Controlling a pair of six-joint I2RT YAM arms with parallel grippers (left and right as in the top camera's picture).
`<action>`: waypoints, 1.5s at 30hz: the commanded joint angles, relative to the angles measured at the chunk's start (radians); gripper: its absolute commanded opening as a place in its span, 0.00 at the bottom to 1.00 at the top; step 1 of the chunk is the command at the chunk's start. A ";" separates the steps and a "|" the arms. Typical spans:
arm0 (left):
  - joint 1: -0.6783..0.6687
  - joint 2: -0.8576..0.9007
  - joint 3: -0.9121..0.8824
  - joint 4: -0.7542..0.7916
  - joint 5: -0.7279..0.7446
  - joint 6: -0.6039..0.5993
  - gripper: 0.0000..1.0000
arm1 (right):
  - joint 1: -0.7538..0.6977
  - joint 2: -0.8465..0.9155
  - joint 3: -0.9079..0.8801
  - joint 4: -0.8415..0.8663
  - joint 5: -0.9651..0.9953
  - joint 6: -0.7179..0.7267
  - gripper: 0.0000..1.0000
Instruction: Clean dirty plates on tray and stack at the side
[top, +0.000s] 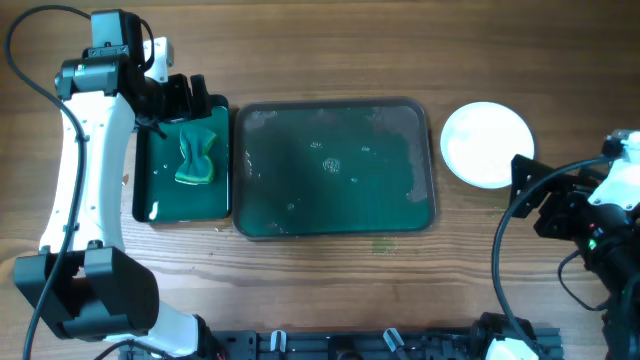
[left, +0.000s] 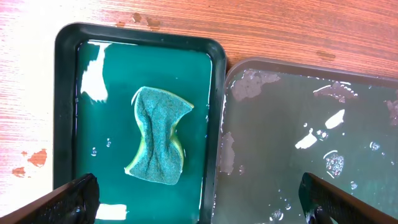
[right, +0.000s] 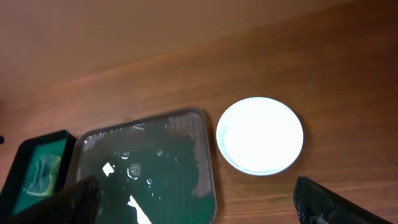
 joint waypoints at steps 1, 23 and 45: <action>-0.003 0.004 0.002 0.002 0.019 -0.013 1.00 | 0.004 0.004 0.010 0.009 0.004 -0.014 1.00; -0.003 0.004 0.002 0.002 0.019 -0.013 1.00 | 0.189 -0.692 -1.255 1.288 0.012 -0.004 1.00; -0.003 0.004 0.002 0.003 0.019 -0.013 1.00 | 0.201 -0.787 -1.379 1.185 0.018 -0.012 1.00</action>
